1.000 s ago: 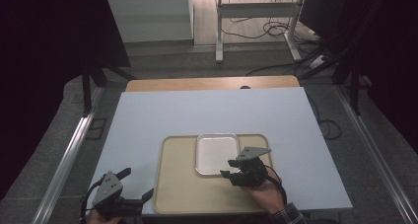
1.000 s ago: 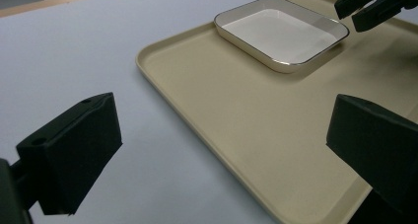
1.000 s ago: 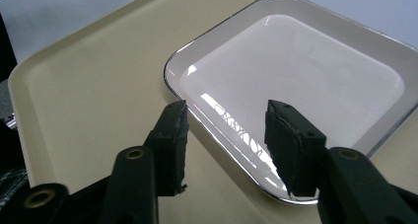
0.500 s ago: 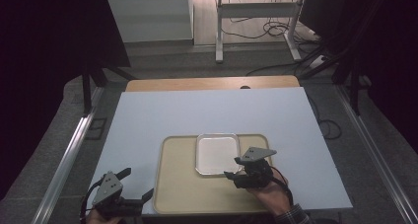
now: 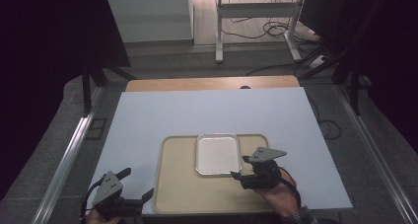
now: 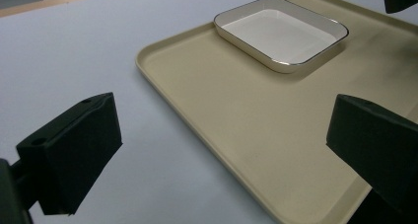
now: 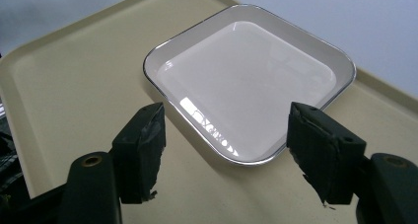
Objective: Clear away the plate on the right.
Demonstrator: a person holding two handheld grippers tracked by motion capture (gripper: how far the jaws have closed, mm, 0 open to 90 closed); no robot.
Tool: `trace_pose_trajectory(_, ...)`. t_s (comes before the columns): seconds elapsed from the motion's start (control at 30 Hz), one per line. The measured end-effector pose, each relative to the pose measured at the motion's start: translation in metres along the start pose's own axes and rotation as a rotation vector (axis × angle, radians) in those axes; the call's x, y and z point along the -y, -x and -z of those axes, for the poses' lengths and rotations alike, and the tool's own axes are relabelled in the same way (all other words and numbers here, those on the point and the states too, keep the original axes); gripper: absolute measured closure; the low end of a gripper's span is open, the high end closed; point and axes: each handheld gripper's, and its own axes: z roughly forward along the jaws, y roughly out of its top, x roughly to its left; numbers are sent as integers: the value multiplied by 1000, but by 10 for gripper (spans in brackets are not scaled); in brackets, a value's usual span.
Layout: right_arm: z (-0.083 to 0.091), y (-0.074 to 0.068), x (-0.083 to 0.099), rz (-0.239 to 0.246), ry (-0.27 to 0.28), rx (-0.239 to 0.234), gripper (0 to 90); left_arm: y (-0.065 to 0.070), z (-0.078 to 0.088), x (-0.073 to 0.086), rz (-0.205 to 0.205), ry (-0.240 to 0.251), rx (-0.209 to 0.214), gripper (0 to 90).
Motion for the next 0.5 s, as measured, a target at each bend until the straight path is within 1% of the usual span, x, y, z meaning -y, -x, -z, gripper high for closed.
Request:
trace_pose_trajectory(0.2,6,3,5,-1,7,13,283,0,0,0,1,0,1,0)
trace_pose_trajectory(0.5,17,9,14,-21,24,31,251,0,0,0,2,1,1,0)
